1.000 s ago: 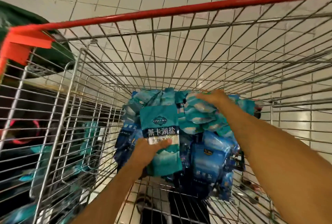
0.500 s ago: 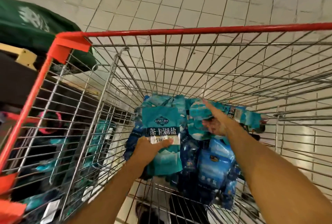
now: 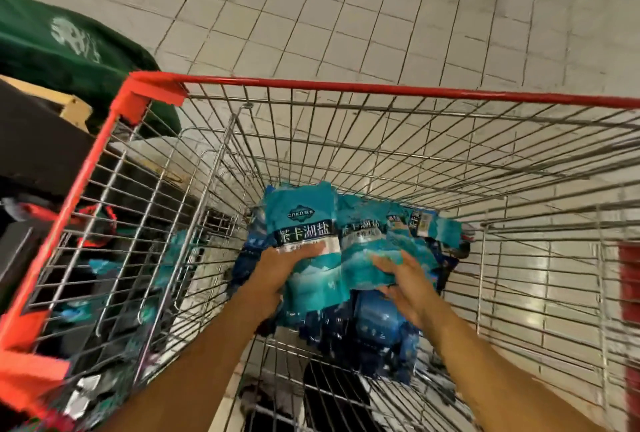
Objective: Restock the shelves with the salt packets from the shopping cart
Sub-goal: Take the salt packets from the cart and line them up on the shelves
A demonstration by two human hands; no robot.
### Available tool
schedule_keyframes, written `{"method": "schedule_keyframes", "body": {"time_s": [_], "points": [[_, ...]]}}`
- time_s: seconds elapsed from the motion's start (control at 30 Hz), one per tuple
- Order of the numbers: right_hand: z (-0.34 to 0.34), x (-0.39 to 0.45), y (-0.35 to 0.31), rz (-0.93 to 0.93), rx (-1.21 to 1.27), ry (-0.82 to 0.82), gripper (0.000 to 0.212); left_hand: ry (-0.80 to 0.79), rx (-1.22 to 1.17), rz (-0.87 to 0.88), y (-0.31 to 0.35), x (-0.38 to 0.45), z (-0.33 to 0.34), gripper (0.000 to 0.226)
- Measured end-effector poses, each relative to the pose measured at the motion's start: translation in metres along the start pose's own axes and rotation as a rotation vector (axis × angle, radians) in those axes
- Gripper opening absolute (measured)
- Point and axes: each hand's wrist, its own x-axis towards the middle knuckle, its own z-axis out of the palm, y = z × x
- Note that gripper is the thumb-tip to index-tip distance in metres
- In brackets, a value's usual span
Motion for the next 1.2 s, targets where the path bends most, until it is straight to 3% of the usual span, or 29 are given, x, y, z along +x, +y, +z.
{"method": "schedule_keyframes", "body": {"time_s": [0.13,0.23,0.33,0.43,0.6,0.77,0.83,0.97,1.07,1.2], "points": [[0.011,-0.071,-0.016,-0.072,-0.012,0.017,0.099,-0.125,-0.018,-0.083,0.029,-0.055,0.004,0.053],[0.031,-0.127,-0.036,-0.238,-0.137,0.007,0.112,-0.179,-0.05,0.019,0.05,-0.105,0.005,0.04],[0.05,-0.182,-0.054,-0.389,-0.318,-0.103,0.088,-0.17,-0.068,0.201,0.072,-0.165,-0.004,0.046],[0.085,-0.237,-0.067,-0.42,-0.307,-0.275,0.071,-0.118,0.001,0.369,0.086,-0.232,-0.026,0.045],[0.156,-0.316,-0.063,-0.532,-0.216,-0.436,0.07,-0.103,0.121,0.663,0.097,-0.345,-0.068,0.05],[0.232,-0.383,-0.046,-0.661,-0.221,-0.643,0.051,0.015,0.098,0.844,0.096,-0.435,-0.137,0.027],[0.269,-0.407,-0.04,-0.705,-0.254,-0.706,0.05,0.077,0.061,0.905,0.091,-0.464,-0.167,0.029],[0.338,-0.438,-0.035,-0.729,-0.315,-0.812,0.044,0.184,-0.032,0.95,0.091,-0.511,-0.217,0.041],[0.388,-0.451,-0.042,-0.706,-0.39,-0.863,0.053,0.302,-0.218,0.938,0.103,-0.533,-0.254,0.026],[0.454,-0.452,-0.069,-0.624,-0.442,-0.899,0.03,0.358,-0.39,0.863,0.132,-0.557,-0.309,0.027]]}}
